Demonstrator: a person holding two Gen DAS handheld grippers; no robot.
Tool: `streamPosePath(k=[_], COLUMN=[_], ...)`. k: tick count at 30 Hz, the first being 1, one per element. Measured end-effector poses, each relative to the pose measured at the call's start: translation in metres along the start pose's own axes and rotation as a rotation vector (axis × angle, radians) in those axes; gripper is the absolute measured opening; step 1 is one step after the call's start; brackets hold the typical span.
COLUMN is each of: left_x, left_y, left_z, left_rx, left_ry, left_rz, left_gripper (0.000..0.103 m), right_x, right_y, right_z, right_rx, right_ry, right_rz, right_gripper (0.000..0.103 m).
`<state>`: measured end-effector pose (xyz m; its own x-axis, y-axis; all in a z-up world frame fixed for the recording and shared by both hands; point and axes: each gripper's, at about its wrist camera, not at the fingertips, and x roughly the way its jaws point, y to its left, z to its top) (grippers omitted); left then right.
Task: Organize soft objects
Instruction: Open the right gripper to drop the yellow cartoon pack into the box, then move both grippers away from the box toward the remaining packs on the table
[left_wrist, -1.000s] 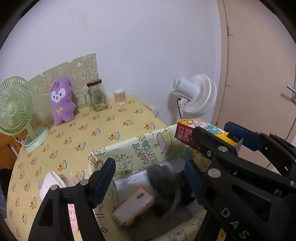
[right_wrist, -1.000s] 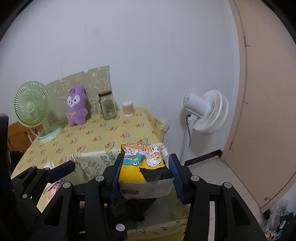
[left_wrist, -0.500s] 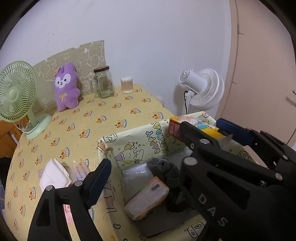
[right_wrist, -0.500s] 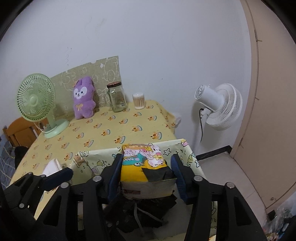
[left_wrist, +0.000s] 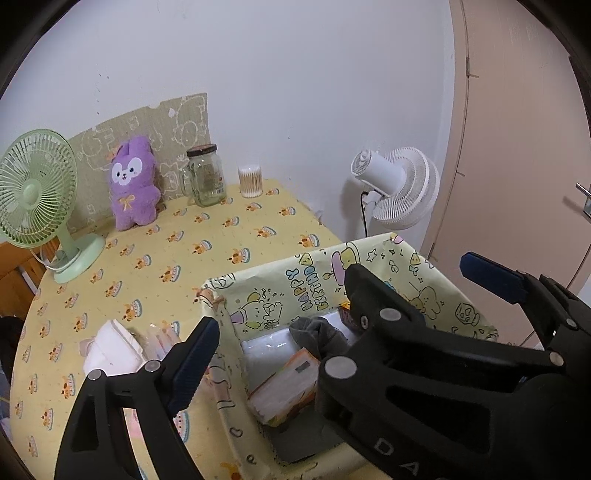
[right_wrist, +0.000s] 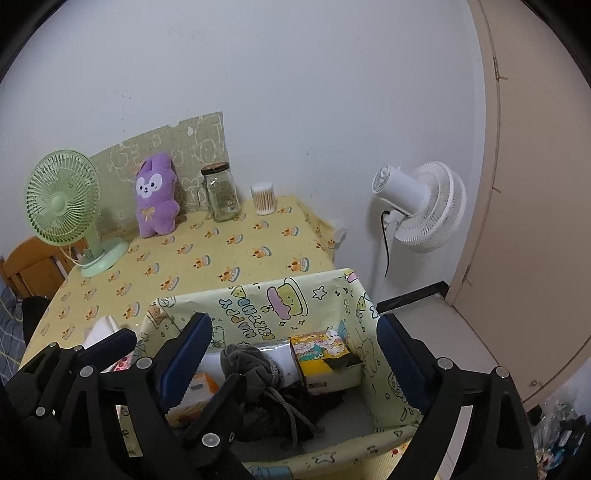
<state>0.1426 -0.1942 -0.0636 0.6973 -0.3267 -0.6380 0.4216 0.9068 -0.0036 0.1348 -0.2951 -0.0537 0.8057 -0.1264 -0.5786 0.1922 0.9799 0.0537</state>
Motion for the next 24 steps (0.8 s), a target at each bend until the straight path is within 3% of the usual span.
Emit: streamPosePath(k=[16,24], left_x=[-0.053,-0.079], left_y=[0.015,0.025], left_z=[0.0,-0.006], left_rx=[-0.006,-0.003], left_ry=[-0.098,-0.133], left_rz=[0.035,0.047], left_gripper=[0.103,0.103], right_x=[-0.054,-0.084], right_y=[0.023,0.041], right_z=[0.006,0.005], right_rx=[-0.031,-0.054], right_ry=[-0.1,-0.169], right_rz=[-0.013,-0.034], right_gripper=[0.1,0.103])
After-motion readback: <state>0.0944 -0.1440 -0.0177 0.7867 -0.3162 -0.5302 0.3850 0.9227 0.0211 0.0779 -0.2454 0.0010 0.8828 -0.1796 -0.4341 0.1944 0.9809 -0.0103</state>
